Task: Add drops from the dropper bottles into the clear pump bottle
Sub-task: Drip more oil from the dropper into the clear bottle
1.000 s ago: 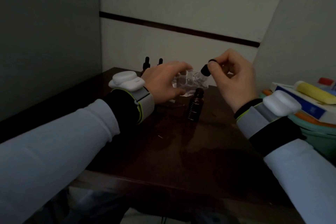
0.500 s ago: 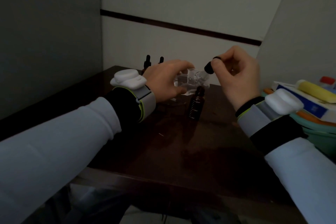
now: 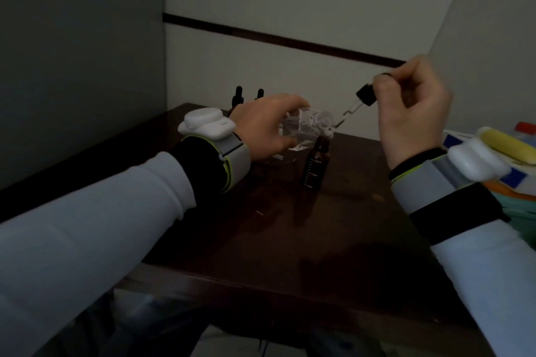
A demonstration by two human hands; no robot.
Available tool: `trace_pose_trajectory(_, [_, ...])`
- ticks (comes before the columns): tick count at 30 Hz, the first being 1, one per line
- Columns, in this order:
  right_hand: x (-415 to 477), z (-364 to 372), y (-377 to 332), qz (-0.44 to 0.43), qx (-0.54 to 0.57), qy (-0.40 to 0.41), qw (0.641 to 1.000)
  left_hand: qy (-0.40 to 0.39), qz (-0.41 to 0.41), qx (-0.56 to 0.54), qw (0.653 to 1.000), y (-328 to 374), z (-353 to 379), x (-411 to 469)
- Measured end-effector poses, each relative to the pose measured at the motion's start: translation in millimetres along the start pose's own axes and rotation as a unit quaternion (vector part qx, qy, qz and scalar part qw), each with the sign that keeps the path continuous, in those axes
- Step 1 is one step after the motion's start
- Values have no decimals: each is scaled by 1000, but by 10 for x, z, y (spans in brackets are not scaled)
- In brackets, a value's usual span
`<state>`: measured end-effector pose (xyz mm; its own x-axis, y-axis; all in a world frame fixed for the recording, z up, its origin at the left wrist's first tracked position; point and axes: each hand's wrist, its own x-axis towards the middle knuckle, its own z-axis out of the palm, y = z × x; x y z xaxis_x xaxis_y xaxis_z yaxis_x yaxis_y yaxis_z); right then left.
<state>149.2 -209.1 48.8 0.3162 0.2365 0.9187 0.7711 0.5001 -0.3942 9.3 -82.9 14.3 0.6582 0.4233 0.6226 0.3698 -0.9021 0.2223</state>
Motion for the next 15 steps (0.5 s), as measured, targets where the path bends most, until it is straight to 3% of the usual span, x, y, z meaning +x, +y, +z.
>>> trace_pose_trajectory(15, [-48, 50, 62, 15, -29, -69, 997, -2, 5, 1, 1000, 9, -20, -2])
